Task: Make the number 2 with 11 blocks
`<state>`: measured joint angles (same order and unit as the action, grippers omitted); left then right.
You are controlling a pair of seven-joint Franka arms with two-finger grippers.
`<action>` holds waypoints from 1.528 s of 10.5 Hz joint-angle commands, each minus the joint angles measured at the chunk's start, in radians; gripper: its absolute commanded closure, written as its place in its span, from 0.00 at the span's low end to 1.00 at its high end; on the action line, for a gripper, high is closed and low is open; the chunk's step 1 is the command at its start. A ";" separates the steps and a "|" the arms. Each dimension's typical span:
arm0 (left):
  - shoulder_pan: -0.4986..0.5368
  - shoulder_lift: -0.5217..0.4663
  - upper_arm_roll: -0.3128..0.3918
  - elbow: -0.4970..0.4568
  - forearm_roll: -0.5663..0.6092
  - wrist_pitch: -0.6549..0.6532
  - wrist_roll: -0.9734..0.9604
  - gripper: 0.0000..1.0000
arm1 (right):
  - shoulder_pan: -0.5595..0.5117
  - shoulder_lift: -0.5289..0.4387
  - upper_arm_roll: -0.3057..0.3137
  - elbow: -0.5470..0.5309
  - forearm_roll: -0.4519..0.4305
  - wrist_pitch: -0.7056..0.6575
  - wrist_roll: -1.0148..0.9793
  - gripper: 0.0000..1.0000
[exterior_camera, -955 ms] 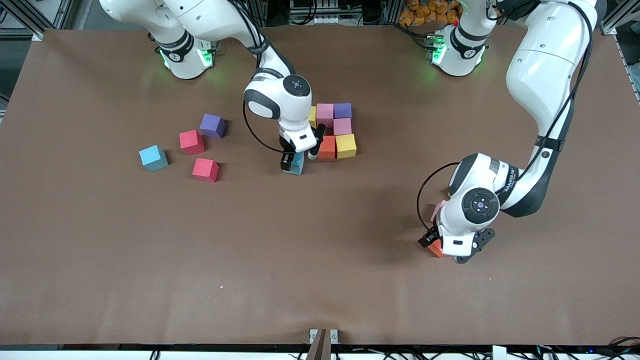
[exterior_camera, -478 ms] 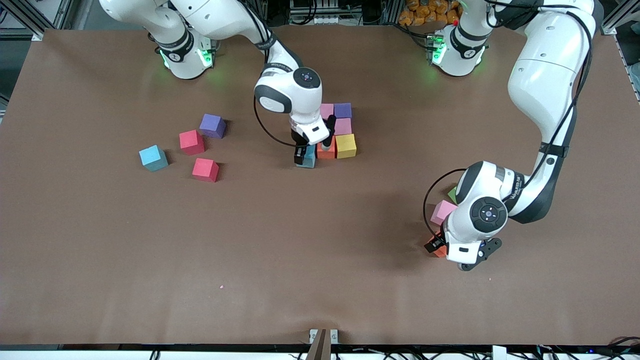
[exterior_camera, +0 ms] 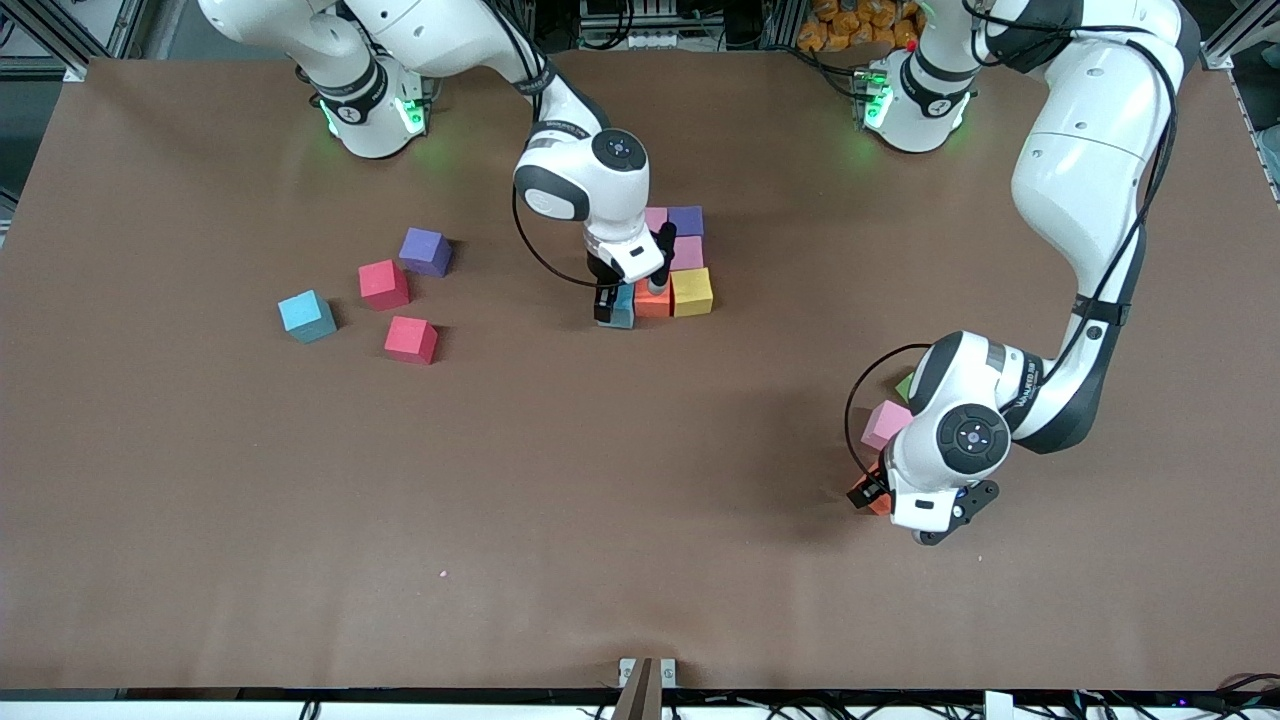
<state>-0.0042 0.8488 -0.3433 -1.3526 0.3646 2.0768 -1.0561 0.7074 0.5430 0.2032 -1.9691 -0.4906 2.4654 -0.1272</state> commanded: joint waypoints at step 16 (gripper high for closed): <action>0.001 0.036 0.024 0.026 -0.024 0.025 0.021 0.13 | -0.052 -0.012 0.082 -0.051 -0.006 -0.019 0.006 0.40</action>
<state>0.0046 0.8769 -0.3266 -1.3433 0.3646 2.0970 -1.0503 0.6830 0.5363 0.2493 -1.9853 -0.4906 2.4459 -0.1272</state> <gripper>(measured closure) 0.031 0.379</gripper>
